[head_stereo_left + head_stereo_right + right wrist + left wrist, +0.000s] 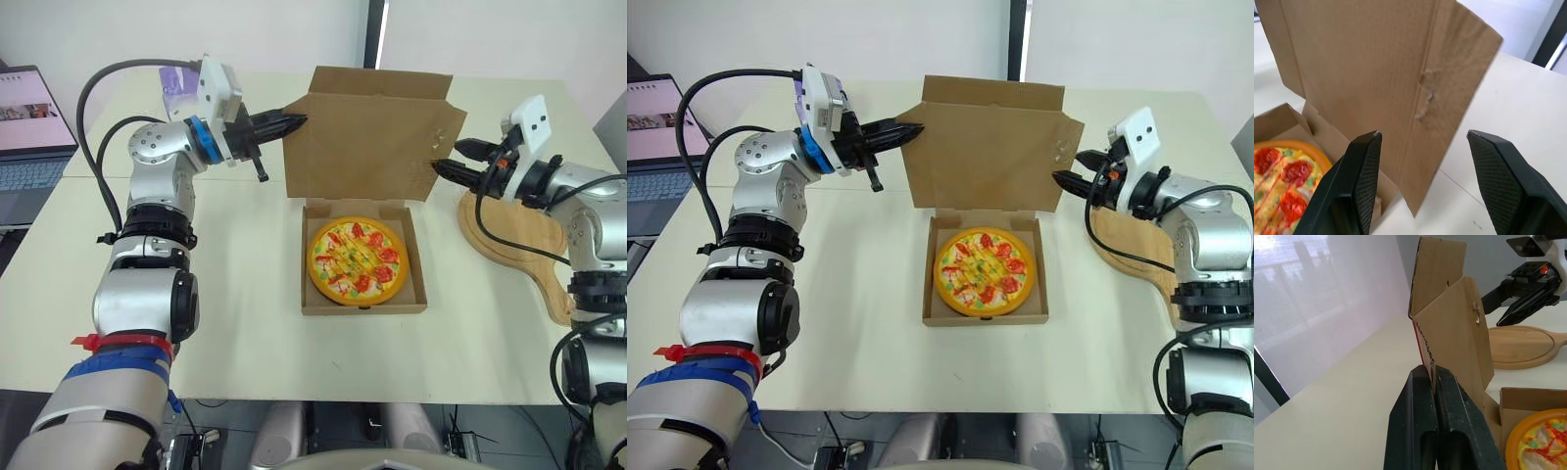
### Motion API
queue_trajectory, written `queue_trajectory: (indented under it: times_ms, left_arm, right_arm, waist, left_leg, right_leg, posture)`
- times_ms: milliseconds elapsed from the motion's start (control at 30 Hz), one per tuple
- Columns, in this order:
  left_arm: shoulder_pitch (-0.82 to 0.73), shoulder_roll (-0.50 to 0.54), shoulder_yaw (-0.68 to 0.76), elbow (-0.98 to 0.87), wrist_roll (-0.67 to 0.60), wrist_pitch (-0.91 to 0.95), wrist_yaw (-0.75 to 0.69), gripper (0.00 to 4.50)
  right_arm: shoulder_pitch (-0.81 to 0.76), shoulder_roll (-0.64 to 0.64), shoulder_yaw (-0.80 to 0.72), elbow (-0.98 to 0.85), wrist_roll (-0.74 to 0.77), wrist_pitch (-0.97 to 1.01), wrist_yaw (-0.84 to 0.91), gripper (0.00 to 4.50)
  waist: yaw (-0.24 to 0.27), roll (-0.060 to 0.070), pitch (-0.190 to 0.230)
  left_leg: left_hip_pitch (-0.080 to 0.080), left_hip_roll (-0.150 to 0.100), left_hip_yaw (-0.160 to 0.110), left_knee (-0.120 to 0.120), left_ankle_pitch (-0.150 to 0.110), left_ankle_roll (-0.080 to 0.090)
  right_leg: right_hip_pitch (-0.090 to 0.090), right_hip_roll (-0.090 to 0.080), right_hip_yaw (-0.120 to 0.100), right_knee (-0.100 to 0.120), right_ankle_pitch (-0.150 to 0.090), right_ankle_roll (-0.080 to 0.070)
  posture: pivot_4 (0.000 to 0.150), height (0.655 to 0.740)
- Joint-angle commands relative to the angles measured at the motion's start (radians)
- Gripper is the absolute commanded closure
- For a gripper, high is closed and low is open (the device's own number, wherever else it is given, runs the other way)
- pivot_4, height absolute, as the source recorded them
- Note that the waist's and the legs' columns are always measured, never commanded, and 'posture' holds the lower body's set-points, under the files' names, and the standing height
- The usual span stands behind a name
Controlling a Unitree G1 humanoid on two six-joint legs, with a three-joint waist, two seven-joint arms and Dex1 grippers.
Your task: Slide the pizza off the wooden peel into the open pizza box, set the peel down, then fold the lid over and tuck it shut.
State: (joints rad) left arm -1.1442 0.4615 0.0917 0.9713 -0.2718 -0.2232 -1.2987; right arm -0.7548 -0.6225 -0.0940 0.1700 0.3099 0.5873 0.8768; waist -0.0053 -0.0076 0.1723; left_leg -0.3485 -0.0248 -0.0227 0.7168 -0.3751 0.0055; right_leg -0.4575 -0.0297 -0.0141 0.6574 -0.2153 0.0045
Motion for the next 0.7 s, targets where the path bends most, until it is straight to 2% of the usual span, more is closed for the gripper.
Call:
queue_trajectory:
  times_ms: [33, 67, 167, 367, 400, 567, 700]
  left_arm:
    - [0.004, -0.001, 0.022, -0.058, -0.022, 0.007, -0.002, 4.5]
    - [0.007, -0.001, 0.022, -0.063, -0.022, 0.01, -0.002, 4.5]
    - [0.014, 0.0, 0.024, -0.078, -0.023, 0.019, -0.001, 4.5]
    - [0.023, 0.001, 0.029, -0.094, -0.022, 0.029, 0.004, 4.5]
    - [0.024, 0.001, 0.03, -0.097, -0.021, 0.032, 0.005, 4.5]
    - [0.032, -0.002, 0.032, -0.114, -0.023, 0.056, 0.012, 4.5]
    - [0.074, 0.003, 0.019, -0.197, -0.018, 0.139, 0.047, 4.5]
  right_arm:
    - [-0.043, 0.007, 0.014, 0.018, 0.013, -0.036, 0.033, 1.51]
    - [-0.046, 0.006, 0.019, 0.021, 0.012, -0.039, 0.038, 1.51]
    - [-0.054, 0.001, 0.022, 0.024, 0.016, -0.038, 0.044, 2.11]
    - [-0.055, -0.01, 0.027, 0.023, 0.008, -0.043, 0.048, 4.23]
    - [-0.053, -0.013, 0.031, 0.02, 0.005, -0.045, 0.049, 4.46]
    - [-0.042, -0.02, 0.037, 0.002, -0.002, -0.042, 0.045, 4.46]
    - [-0.005, -0.032, 0.038, -0.06, -0.008, -0.03, 0.034, 4.46]
  waist:
    - [-0.001, 0.0, 0.0]
    - [-0.001, 0.0, 0.0]
    - [0.001, 0.0, 0.0]
    - [0.001, 0.0, 0.0]
    - [0.0, 0.0, 0.0]
    - [0.0, 0.0, 0.0]
    - [0.0, 0.0, 0.0]
  left_leg:
    - [0.0, 0.0, 0.0, 0.0, 0.0, 0.0]
    - [0.0, 0.0, 0.0, 0.0, 0.0, 0.0]
    - [0.0, 0.0, 0.0, 0.0, 0.0, 0.0]
    - [0.0, 0.0, 0.0, 0.001, 0.0, 0.0]
    - [0.0, 0.0, 0.0, 0.001, 0.0, 0.0]
    - [0.0, 0.0, 0.0, 0.001, 0.0, 0.0]
    - [0.0, 0.0, 0.0, 0.001, 0.0, 0.0]
  right_leg:
    - [0.0, 0.0, 0.0, 0.0, 0.0, 0.0]
    - [0.0, 0.0, 0.0, 0.001, 0.0, 0.0]
    - [0.0, 0.0, 0.0, 0.002, 0.0, 0.0]
    - [0.0, 0.0, 0.0, 0.001, 0.0, 0.0]
    - [0.0, 0.0, 0.0, 0.001, 0.0, 0.0]
    - [-0.001, 0.0, 0.0, 0.001, 0.0, 0.0]
    - [-0.001, 0.0, 0.0, 0.002, 0.0, 0.0]
  posture:
    - [0.15, 0.7251]
    - [0.15, 0.7251]
    - [0.15, 0.7251]
    - [0.15, 0.7251]
    - [0.15, 0.7251]
    - [0.15, 0.7251]
    - [0.15, 0.7251]
